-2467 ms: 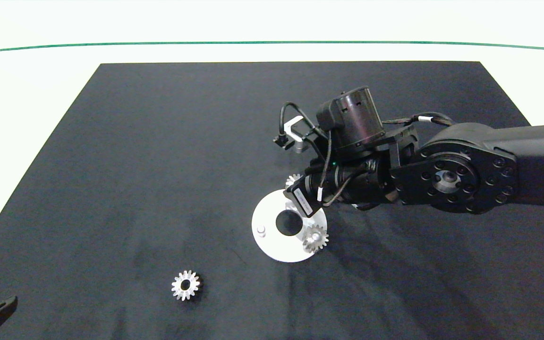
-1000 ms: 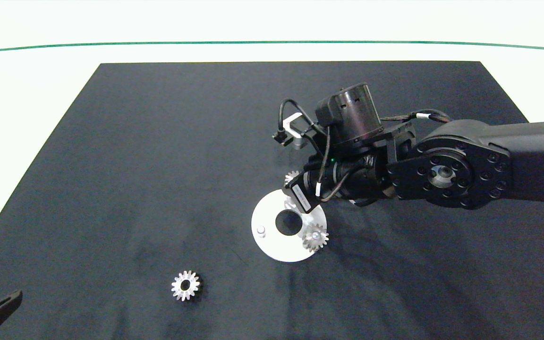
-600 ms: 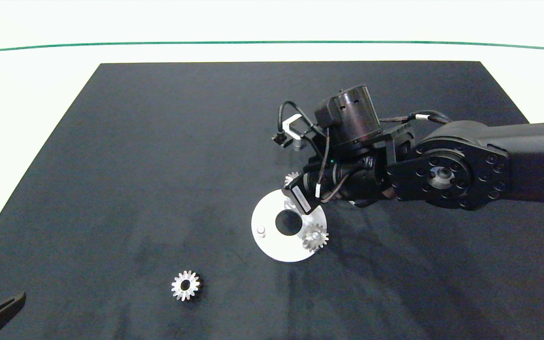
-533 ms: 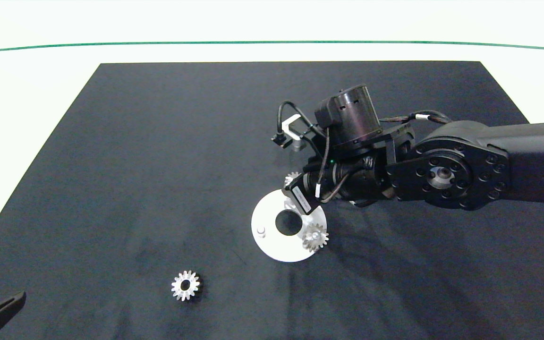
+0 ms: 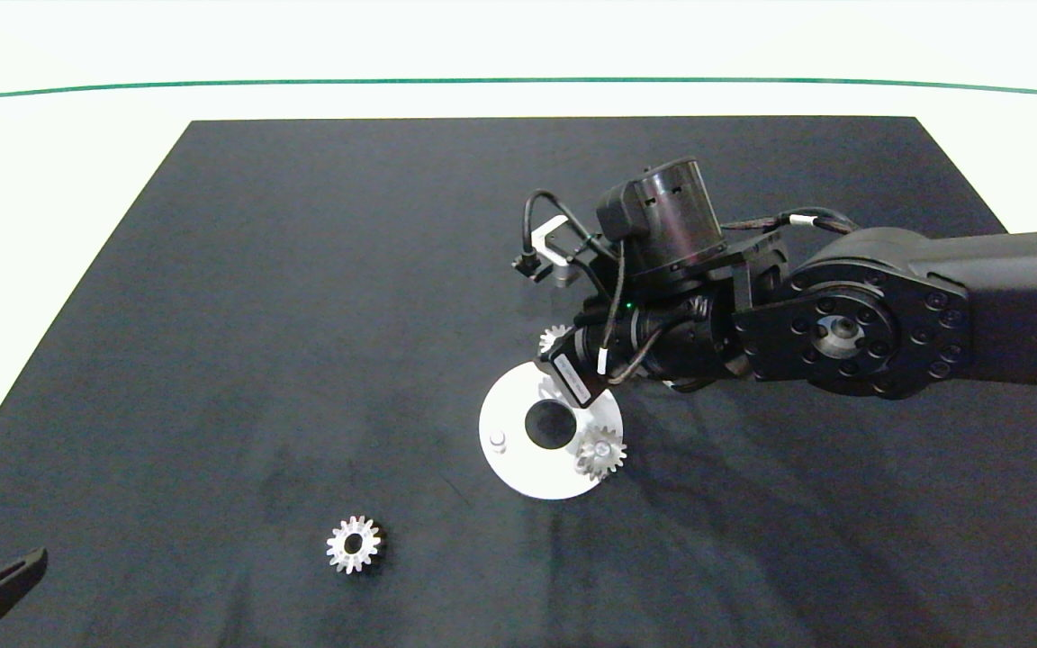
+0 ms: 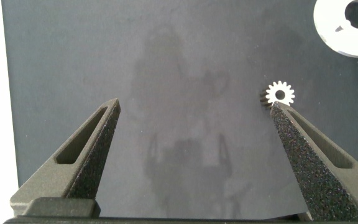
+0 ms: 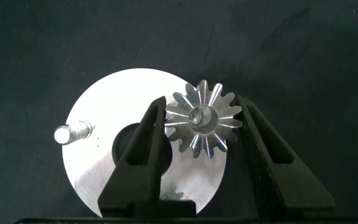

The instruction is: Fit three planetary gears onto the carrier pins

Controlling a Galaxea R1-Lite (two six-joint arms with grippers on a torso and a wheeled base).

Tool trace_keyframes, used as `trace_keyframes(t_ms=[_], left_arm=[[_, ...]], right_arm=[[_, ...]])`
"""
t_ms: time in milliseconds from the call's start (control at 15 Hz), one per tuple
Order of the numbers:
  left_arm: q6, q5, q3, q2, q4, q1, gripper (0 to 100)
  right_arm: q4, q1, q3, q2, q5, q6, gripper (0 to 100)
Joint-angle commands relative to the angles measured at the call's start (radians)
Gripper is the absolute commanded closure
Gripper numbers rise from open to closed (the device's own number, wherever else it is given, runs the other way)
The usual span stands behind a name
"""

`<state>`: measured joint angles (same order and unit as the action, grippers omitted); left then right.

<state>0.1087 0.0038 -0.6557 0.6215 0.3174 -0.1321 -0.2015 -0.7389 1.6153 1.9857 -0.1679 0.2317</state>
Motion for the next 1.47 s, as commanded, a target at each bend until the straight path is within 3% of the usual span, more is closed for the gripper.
trace_keyframes(t_ms=[67,1467], left_arm=[[0.002,0.001,0.001,0.001,0.002,0.0,0],[0.0,0.001,-0.001,0.011,-0.006,0.0,0]], right_arm=[[-0.001,0.0,-0.006,-0.001,-0.001,0.005,87],[-0.003,-0.002,-0.025,-0.002,0.004,0.031,87]])
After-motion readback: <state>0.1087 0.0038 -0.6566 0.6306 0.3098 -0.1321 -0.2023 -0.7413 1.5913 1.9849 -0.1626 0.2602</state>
